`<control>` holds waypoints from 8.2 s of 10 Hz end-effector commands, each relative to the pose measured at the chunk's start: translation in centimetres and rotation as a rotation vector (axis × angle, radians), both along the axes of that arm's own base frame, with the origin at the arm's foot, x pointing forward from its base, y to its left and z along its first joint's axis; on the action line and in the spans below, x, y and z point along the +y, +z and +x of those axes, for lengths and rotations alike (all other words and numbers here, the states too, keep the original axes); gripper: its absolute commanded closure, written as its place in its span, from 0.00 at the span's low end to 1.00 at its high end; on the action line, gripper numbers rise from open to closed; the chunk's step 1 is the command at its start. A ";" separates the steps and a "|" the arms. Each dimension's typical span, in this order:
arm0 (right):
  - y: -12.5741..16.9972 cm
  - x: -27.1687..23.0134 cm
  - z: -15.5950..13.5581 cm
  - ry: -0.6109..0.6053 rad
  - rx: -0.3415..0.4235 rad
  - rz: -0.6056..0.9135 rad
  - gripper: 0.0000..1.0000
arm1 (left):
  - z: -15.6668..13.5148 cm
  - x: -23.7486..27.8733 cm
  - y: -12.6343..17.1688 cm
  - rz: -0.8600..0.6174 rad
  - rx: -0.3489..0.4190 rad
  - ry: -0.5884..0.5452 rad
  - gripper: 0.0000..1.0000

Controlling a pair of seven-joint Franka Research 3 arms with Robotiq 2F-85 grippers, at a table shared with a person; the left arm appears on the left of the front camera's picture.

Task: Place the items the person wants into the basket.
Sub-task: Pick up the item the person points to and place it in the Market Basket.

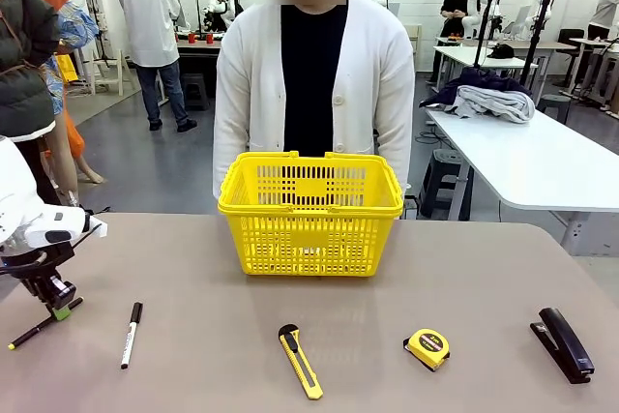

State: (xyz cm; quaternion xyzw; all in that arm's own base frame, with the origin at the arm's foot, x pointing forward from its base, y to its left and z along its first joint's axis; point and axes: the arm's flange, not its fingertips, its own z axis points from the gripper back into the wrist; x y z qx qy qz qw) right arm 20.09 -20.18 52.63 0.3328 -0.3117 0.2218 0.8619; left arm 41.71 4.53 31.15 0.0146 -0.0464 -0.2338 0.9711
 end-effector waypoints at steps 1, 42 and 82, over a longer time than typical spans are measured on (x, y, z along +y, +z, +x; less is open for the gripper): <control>-0.2 0.1 0.0 0.012 -0.022 0.018 0.00 | -1.4 -0.1 5.5 0.031 -0.037 -0.062 1.00; -0.2 0.1 0.0 0.012 -0.022 0.018 0.00 | 25.8 -36.8 10.0 -0.108 -0.024 -1.021 0.89; -0.2 0.1 0.0 0.012 -0.022 0.018 0.00 | 0.0 2.0 25.5 -0.307 -0.259 -0.771 0.00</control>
